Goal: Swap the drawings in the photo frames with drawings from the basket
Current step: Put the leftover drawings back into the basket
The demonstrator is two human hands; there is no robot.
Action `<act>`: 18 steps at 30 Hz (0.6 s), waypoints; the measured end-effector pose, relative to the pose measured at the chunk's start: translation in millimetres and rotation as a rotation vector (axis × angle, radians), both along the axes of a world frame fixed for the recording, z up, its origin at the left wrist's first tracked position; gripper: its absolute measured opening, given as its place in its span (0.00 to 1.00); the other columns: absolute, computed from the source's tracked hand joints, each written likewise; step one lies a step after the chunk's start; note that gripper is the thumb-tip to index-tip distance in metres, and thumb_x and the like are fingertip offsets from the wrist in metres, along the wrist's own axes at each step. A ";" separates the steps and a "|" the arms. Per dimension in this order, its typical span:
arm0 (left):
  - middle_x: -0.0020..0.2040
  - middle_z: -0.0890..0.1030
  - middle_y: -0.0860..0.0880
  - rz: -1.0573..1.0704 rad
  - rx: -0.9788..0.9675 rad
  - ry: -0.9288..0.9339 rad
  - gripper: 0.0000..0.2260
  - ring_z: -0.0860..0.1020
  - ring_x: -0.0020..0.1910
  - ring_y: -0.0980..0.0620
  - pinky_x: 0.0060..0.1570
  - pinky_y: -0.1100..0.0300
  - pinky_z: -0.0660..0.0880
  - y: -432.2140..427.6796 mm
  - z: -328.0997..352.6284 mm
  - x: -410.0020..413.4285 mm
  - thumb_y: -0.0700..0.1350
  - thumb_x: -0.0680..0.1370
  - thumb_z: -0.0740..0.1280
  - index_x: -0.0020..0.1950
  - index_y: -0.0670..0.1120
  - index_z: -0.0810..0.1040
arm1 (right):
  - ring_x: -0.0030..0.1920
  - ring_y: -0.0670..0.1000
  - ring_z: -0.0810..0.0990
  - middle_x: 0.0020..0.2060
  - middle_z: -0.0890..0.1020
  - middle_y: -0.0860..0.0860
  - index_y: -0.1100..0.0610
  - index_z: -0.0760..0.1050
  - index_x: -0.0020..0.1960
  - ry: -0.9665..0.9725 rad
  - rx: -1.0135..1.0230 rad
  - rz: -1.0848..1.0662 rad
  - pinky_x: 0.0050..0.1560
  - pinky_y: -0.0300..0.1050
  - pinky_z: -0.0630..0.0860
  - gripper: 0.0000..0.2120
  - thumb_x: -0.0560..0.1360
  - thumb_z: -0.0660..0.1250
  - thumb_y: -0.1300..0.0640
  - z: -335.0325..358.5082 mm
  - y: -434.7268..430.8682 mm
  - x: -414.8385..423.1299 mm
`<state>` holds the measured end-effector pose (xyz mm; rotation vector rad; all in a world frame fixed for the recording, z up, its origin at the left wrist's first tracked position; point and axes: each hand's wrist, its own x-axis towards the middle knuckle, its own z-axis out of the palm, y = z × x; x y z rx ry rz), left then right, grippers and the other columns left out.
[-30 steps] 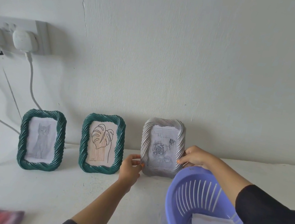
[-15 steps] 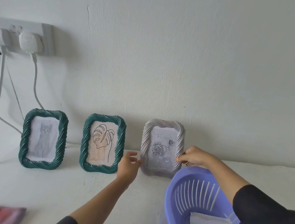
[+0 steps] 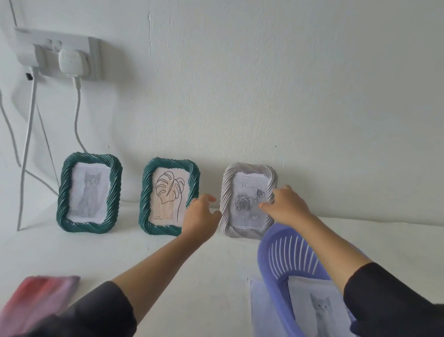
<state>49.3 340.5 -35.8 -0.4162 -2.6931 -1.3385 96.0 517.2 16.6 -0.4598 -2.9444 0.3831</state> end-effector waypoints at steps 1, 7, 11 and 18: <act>0.62 0.75 0.43 -0.017 -0.016 0.007 0.16 0.74 0.58 0.48 0.52 0.61 0.67 -3.8 1.9 5.2 0.40 0.75 0.64 0.63 0.43 0.71 | 0.58 0.60 0.74 0.62 0.70 0.61 0.64 0.71 0.58 0.012 0.028 0.012 0.55 0.49 0.69 0.21 0.75 0.62 0.48 1.4 -7.4 5.6; 0.63 0.73 0.42 -0.133 -0.110 0.024 0.17 0.72 0.62 0.46 0.61 0.58 0.66 -28.9 4.7 39.9 0.40 0.75 0.65 0.63 0.44 0.73 | 0.64 0.60 0.70 0.67 0.67 0.60 0.61 0.69 0.64 0.053 0.078 0.057 0.63 0.50 0.64 0.22 0.76 0.61 0.48 4.8 -47.0 41.7; 0.62 0.75 0.42 -0.223 -0.152 -0.048 0.15 0.72 0.62 0.46 0.58 0.60 0.67 -41.3 -4.3 64.7 0.41 0.74 0.66 0.62 0.44 0.75 | 0.66 0.59 0.69 0.69 0.65 0.58 0.58 0.69 0.66 0.035 0.031 0.065 0.64 0.49 0.64 0.23 0.75 0.62 0.48 -2.3 -67.5 70.8; 0.58 0.78 0.42 -0.348 -0.148 -0.299 0.14 0.76 0.51 0.47 0.46 0.63 0.69 -43.8 -27.3 104.8 0.42 0.74 0.67 0.59 0.43 0.77 | 0.68 0.58 0.67 0.70 0.62 0.59 0.55 0.70 0.67 -0.038 -0.105 0.045 0.65 0.48 0.65 0.22 0.74 0.64 0.50 -20.7 -77.4 120.2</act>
